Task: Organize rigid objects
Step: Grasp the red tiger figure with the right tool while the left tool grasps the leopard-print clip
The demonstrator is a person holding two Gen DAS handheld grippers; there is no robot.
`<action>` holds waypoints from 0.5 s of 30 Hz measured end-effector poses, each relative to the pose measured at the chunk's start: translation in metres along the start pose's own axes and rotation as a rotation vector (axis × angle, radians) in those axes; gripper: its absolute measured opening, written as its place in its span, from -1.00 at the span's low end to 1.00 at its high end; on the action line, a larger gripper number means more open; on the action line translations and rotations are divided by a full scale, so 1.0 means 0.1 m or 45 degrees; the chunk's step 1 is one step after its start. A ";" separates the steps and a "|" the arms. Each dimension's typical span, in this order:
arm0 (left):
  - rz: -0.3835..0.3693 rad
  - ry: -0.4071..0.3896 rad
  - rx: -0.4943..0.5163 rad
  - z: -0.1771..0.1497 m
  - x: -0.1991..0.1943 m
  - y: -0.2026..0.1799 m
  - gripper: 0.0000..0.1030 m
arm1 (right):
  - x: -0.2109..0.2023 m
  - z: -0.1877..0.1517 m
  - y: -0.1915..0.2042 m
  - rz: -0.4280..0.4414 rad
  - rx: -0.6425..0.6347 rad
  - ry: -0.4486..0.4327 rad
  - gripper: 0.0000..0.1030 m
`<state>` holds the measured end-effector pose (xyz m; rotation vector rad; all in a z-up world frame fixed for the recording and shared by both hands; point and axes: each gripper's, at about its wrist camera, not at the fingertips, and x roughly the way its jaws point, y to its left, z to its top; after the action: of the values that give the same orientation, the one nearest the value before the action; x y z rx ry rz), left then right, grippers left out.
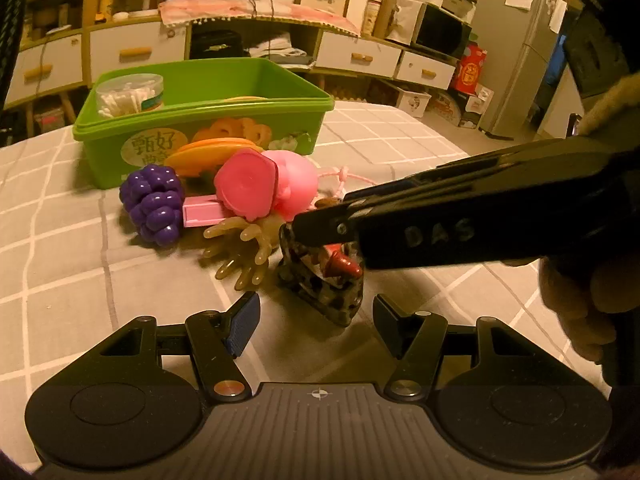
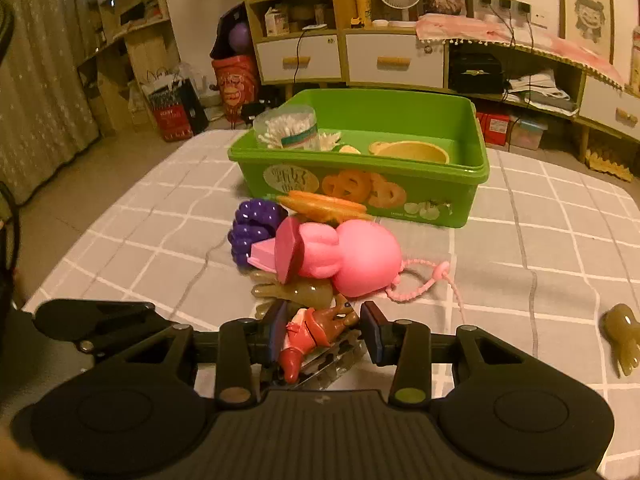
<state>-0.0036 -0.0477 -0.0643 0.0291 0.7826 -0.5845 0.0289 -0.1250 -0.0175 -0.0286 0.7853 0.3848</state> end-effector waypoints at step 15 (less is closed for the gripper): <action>0.004 -0.031 0.002 0.03 0.01 -0.12 0.29 | -0.23 0.09 -0.38 0.063 0.279 -0.027 -0.69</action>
<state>-0.0073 -0.0590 -0.0610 0.0245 0.7586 -0.5817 0.0333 -0.1664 0.0009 0.1996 0.8046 0.3436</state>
